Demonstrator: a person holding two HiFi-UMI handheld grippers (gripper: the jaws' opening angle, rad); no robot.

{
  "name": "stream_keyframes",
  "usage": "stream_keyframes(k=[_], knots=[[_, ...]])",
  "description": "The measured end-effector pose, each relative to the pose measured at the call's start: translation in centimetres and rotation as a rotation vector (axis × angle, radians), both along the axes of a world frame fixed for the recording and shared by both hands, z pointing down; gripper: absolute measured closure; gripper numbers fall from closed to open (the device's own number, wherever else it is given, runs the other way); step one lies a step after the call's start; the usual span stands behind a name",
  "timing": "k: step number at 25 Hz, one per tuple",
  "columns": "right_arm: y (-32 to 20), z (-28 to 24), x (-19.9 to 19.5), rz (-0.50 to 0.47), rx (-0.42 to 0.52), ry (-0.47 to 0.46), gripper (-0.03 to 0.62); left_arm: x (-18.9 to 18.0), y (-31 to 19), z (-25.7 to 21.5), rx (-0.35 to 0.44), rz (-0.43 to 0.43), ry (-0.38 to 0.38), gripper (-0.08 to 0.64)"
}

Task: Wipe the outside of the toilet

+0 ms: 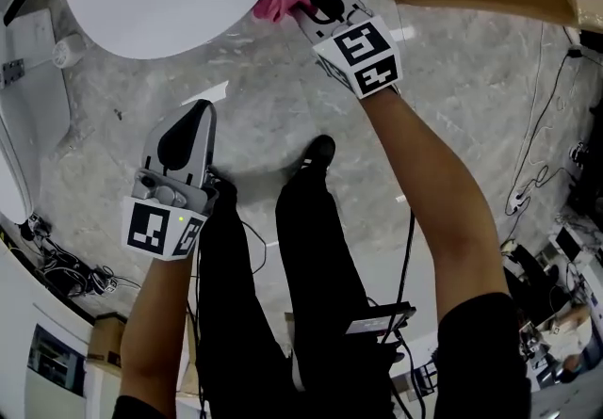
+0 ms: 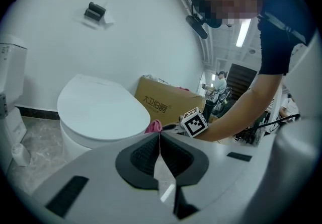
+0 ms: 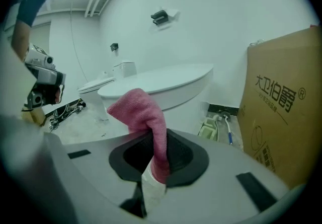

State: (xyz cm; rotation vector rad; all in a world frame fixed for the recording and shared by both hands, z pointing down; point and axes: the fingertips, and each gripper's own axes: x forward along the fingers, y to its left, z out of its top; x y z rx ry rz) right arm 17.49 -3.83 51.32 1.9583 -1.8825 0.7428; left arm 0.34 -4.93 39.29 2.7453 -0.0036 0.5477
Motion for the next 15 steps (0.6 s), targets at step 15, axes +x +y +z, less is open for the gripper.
stream_keyframes(k=[15], knots=[[6.8,-6.7,2.5,-0.403,-0.143,0.22,0.52,0.2,0.2,-4.4,0.039,-0.005,0.048,0.541]])
